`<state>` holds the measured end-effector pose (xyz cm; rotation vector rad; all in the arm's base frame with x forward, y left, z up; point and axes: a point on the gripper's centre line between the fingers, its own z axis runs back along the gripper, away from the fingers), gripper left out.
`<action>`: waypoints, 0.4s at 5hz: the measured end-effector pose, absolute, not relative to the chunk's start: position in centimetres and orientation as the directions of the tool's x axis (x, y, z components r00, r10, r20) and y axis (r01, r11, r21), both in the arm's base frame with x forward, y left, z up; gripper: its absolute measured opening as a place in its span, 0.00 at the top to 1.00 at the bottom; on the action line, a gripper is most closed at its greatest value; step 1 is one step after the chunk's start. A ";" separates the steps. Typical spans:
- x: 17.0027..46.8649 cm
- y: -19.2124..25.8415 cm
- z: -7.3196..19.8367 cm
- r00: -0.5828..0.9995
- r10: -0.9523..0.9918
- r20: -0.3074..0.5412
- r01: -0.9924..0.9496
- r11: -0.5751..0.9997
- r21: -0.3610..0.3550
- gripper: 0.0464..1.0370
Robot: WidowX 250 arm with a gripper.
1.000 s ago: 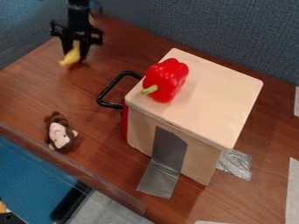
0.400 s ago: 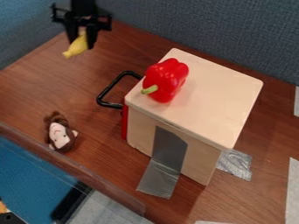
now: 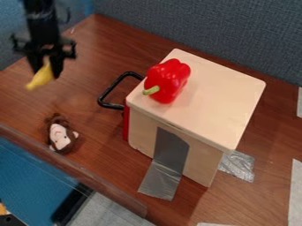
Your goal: Take the yellow banana and put in the left bottom of the table
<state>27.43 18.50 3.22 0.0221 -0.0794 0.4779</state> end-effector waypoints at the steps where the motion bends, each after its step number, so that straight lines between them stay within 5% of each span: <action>1: 26.3 19.4 1.8 0.884 0.458 0.091 -0.460 0.888 -0.006 0.64; 2: 25.5 19.9 -0.5 0.873 0.485 0.041 -0.486 0.874 0.017 0.64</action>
